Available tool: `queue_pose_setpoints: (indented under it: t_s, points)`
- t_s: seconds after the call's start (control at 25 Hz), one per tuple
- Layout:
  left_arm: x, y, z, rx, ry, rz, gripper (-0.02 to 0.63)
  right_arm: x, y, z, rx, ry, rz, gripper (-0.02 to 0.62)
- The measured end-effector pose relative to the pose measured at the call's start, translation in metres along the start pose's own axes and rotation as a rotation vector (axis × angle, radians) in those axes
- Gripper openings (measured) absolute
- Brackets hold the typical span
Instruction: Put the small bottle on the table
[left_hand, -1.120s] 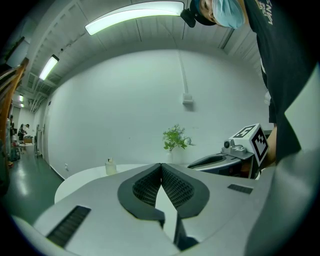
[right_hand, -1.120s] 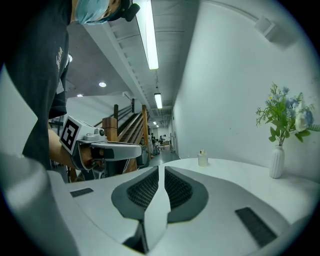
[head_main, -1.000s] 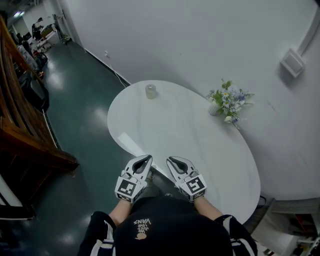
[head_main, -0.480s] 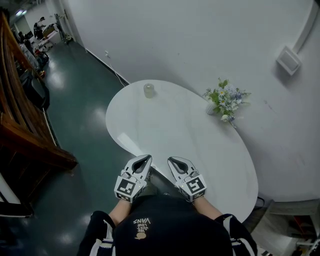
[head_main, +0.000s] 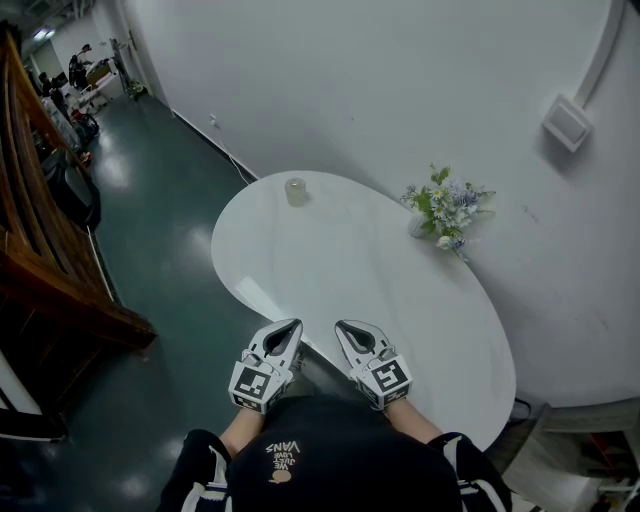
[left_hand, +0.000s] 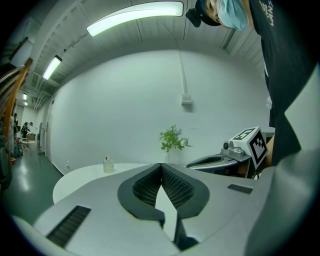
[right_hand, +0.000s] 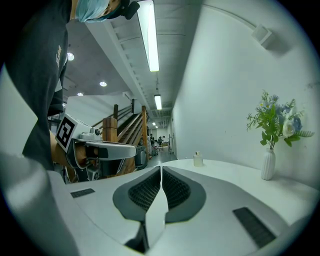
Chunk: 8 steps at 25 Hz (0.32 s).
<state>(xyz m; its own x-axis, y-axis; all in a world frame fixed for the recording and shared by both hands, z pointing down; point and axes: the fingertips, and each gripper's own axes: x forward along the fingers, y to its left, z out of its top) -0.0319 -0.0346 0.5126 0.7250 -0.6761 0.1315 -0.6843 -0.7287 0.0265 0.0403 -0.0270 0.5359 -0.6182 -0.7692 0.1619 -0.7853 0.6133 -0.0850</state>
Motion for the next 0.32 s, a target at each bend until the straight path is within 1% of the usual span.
queue_pose_setpoints:
  t_s: [0.32]
  points:
    - [-0.0022,-0.0003,-0.0029,0.0,0.006,0.007,0.02,0.0002,0.001,-0.0006,0.008,-0.006,-0.004,0.048]
